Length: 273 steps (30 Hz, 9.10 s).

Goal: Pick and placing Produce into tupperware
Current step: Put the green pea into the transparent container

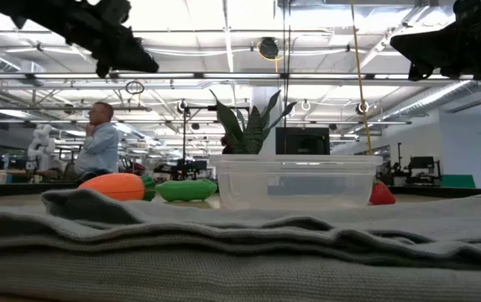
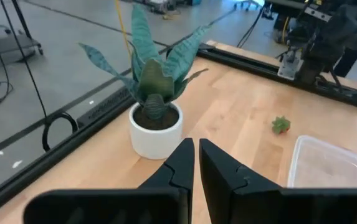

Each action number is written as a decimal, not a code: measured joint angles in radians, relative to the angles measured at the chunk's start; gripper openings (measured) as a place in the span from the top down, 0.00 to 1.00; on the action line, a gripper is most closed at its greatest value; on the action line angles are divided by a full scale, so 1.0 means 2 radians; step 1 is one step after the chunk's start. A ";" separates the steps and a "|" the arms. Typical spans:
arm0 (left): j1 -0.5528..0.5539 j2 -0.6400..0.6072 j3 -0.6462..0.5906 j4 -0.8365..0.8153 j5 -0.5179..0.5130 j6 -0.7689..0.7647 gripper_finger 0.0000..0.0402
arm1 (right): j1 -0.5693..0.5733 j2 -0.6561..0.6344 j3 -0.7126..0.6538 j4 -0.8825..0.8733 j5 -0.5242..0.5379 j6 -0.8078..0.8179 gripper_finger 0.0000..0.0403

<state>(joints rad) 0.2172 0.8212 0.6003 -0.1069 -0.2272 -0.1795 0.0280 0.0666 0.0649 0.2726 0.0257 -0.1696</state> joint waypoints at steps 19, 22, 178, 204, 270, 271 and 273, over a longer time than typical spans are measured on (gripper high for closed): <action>0.046 0.155 0.163 -0.020 0.136 0.050 0.94 | 0.000 0.000 0.000 0.000 0.000 -0.004 1.00; 0.046 0.183 0.204 -0.071 0.140 0.064 0.94 | 0.000 0.000 0.000 0.000 0.000 -0.004 1.00; -0.027 0.555 0.318 -0.292 0.138 0.146 0.74 | -0.001 0.010 0.000 -0.004 0.003 0.026 1.00; -0.035 0.555 0.521 -0.483 0.122 0.199 0.70 | 0.000 0.010 0.000 -0.004 0.002 0.027 1.00; -0.121 0.554 0.439 -0.148 0.186 0.149 0.70 | 0.000 0.010 0.000 -0.004 0.002 0.027 1.00; -0.122 0.554 0.436 -0.143 0.190 0.147 0.70 | 0.000 0.010 0.000 -0.004 0.002 0.027 1.00; -0.124 0.554 0.432 -0.137 0.193 0.147 0.70 | -0.001 0.010 0.000 -0.004 0.002 0.027 1.00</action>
<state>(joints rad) -0.0298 1.9297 1.4651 -0.3817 0.1597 0.1154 0.0269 0.0860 0.0650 0.2642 0.0299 -0.1154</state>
